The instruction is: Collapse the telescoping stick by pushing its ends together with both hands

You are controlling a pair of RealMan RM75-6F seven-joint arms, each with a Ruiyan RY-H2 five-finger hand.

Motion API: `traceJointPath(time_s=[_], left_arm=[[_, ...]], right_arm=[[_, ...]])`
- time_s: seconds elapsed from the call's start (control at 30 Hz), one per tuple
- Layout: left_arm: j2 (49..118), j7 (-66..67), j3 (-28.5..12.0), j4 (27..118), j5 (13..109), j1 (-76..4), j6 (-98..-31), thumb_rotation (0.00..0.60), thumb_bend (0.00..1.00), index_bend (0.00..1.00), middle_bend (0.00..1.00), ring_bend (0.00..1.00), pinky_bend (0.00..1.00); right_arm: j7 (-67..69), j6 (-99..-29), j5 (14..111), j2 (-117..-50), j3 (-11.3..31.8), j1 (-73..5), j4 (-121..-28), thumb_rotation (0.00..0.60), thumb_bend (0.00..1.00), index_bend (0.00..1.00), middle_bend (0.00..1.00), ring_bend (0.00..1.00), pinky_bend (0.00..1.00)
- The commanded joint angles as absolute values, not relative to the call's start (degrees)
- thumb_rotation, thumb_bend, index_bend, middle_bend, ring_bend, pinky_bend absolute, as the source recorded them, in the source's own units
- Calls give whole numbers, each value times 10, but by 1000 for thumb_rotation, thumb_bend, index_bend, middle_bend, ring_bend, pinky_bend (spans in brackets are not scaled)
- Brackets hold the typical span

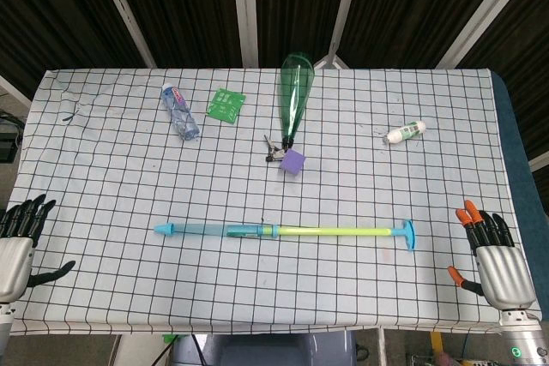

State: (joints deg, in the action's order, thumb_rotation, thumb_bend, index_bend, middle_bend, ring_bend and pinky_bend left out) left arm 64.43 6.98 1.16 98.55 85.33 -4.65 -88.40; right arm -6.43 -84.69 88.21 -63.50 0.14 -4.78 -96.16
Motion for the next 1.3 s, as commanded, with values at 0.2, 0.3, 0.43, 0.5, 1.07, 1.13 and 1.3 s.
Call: traceJointPath(time_s=[0.2, 0.3, 0.43, 0.5, 1.07, 1.13, 1.3], left_arm=[[645, 70, 11, 986, 856, -45, -881, 600, 86, 0, 0, 0, 0], [645, 70, 11, 985, 857, -43, -881, 600, 86, 0, 0, 0, 0], [646, 73, 9, 982, 854, -43, -879, 600, 86, 0, 0, 0, 0], [647, 76, 8, 979, 855, -44, -878, 600, 86, 0, 0, 0, 0], [654, 89, 5, 968, 870, -45, -874, 600, 86, 0, 0, 0, 0], [654, 89, 4, 968, 870, -45, -873, 600, 86, 0, 0, 0, 0], [654, 90, 4, 967, 873, -46, -869, 600, 86, 0, 0, 0, 0]], right_arm=[[-62, -839, 881, -632, 3, -50, -969, 600, 259, 0, 0, 0, 0], [-57, -839, 887, -633, 1, -51, -971, 600, 259, 0, 0, 0, 0], [-62, -841, 905, -644, -1, -54, -964, 600, 260, 0, 0, 0, 0], [-64, -838, 912, -651, -1, -58, -962, 600, 260, 0, 0, 0, 0], [-194, -727, 845, -762, 49, -139, -949, 600, 259, 364, 103, 0, 0], [-205, -717, 834, -776, 57, -148, -939, 600, 259, 397, 120, 0, 0], [-228, -690, 794, -806, 72, -167, -918, 600, 260, 418, 124, 0, 0]])
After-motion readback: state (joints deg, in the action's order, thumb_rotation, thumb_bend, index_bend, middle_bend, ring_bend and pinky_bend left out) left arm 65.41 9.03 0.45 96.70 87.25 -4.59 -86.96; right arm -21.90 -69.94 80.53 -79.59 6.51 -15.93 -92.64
